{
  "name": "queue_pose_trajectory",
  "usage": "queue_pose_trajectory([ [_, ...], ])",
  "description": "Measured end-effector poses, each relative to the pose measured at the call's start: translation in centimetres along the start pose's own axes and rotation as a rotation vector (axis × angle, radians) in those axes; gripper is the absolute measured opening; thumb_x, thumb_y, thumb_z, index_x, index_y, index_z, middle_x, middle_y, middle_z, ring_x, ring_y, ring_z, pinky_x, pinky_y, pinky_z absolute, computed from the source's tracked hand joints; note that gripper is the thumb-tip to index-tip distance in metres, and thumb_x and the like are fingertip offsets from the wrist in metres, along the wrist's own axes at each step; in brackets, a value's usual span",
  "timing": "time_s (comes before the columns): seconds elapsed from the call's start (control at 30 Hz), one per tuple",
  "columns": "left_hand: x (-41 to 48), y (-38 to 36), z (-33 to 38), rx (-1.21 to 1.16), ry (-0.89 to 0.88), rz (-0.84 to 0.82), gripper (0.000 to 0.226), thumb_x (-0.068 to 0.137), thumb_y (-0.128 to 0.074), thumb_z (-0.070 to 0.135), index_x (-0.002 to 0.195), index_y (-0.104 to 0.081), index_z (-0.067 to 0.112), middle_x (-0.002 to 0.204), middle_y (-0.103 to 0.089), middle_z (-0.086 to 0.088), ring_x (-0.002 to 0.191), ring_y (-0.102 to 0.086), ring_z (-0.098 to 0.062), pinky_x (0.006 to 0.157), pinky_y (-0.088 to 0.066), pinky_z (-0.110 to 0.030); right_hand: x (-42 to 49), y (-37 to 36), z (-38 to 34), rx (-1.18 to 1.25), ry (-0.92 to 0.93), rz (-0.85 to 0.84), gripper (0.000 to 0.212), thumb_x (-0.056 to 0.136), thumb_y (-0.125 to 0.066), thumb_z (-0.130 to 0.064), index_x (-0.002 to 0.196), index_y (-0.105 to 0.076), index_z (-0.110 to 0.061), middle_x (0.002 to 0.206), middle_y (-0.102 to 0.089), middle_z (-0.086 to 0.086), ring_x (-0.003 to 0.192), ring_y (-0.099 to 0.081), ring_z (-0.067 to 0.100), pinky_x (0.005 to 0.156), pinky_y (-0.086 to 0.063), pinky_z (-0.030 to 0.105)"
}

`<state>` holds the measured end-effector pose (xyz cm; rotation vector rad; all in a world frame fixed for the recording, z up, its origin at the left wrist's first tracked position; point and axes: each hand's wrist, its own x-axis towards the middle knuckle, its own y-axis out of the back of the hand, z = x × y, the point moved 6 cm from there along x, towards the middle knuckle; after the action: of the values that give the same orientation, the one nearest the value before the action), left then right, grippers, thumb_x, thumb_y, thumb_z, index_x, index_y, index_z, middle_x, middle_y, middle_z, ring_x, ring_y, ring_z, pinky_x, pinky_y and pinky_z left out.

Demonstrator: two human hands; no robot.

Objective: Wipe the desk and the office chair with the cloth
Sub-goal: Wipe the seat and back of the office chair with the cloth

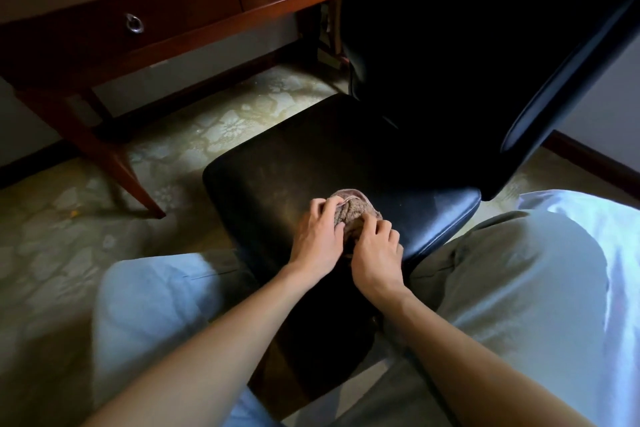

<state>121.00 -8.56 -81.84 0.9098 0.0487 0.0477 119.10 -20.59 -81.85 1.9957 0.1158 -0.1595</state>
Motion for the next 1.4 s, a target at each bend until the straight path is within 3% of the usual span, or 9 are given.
queue_pose_trajectory([
  [0.1,1.7,-0.6,1.0,-0.041,0.0,0.006,0.039,0.101,-0.055,0.024,0.139,-0.044,0.028,0.141,-0.039,0.004,0.123,-0.052,-0.022,0.1,-0.046,-0.033,2.0,0.6,0.8,-0.044,-0.027,0.033,0.055,0.098,-0.047,-0.014,0.148,-0.024,-0.008,0.138,-0.038,0.016,0.122,-0.041,0.036,0.104,-0.036,0.046],
  [0.27,4.2,-2.0,2.9,-0.097,-0.018,0.023,0.038,0.098,-0.06,0.023,0.134,-0.048,0.028,0.137,-0.042,0.002,0.118,-0.057,-0.024,0.096,-0.051,-0.037,4.9,1.6,2.6,-0.117,-0.087,0.08,0.04,0.1,-0.04,-0.015,0.138,-0.033,-0.007,0.13,-0.043,0.016,0.114,-0.045,0.036,0.095,-0.04,0.044],
  [0.5,8.0,-4.8,4.9,-0.114,-0.094,0.065,0.041,0.097,-0.06,0.021,0.136,-0.049,0.024,0.138,-0.042,-0.001,0.117,-0.058,-0.027,0.096,-0.046,-0.037,9.1,3.8,5.0,-0.147,-0.077,0.096,0.044,0.099,-0.043,-0.013,0.141,-0.029,-0.007,0.133,-0.04,0.018,0.118,-0.043,0.038,0.1,-0.038,0.046],
  [0.73,11.8,-6.3,6.8,-0.113,-0.14,0.081,0.043,0.095,-0.064,0.021,0.136,-0.053,0.021,0.135,-0.047,-0.007,0.115,-0.058,-0.03,0.095,-0.048,-0.038,13.1,4.6,6.8,-0.252,-0.128,0.162,0.04,0.09,-0.054,-0.007,0.129,-0.044,-0.002,0.118,-0.05,0.02,0.103,-0.052,0.04,0.081,-0.047,0.047],
  [0.93,14.7,-7.1,7.7,0.114,-0.228,0.083,0.047,0.097,-0.058,0.024,0.142,-0.047,0.015,0.134,-0.046,-0.016,0.104,-0.063,-0.037,0.083,-0.052,-0.043,16.6,5.3,8.0,-0.29,-0.067,0.097,0.049,0.091,-0.05,-0.006,0.138,-0.038,-0.001,0.128,-0.045,0.021,0.111,-0.048,0.042,0.087,-0.045,0.048],
  [1.07,15.6,-7.3,7.6,0.192,-0.263,0.096,0.042,0.096,-0.06,0.025,0.135,-0.05,0.012,0.13,-0.049,-0.019,0.096,-0.066,-0.037,0.077,-0.053,-0.042,18.2,4.9,8.6,-0.237,0.028,0.151,0.048,0.072,-0.069,0.001,0.118,-0.057,0.006,0.105,-0.055,0.027,0.089,-0.056,0.047,0.067,-0.051,0.05],
  [1.2,16.0,-7.6,7.4,0.229,-0.293,0.125,0.031,0.09,-0.068,0.024,0.116,-0.058,0.01,0.119,-0.055,-0.023,0.08,-0.068,-0.034,0.065,-0.056,-0.038,19.0,4.7,8.7,-0.252,0.065,0.17,0.054,0.053,-0.08,-0.005,0.103,-0.061,0.003,0.089,-0.057,0.023,0.071,-0.057,0.043,0.052,-0.051,0.044],
  [1.3,15.8,-7.5,7.1,0.253,-0.285,0.104,0.032,0.091,-0.069,0.025,0.117,-0.058,0.01,0.123,-0.056,-0.026,0.079,-0.07,-0.035,0.064,-0.057,-0.038,18.9,4.4,8.9,-0.212,0.1,0.143,0.051,0.061,-0.076,-0.005,0.109,-0.061,0.003,0.095,-0.057,0.024,0.078,-0.058,0.044,0.06,-0.051,0.047],
  [1.4,15.6,-6.7,6.9,0.242,-0.252,0.08,0.034,0.099,-0.059,0.027,0.128,-0.055,0.01,0.136,-0.049,-0.027,0.093,-0.069,-0.038,0.074,-0.057,-0.041,18.4,4.7,8.4,-0.118,0.136,0.101,0.054,0.075,-0.064,-0.01,0.127,-0.055,0.001,0.116,-0.055,0.024,0.099,-0.055,0.046,0.082,-0.048,0.052],
])
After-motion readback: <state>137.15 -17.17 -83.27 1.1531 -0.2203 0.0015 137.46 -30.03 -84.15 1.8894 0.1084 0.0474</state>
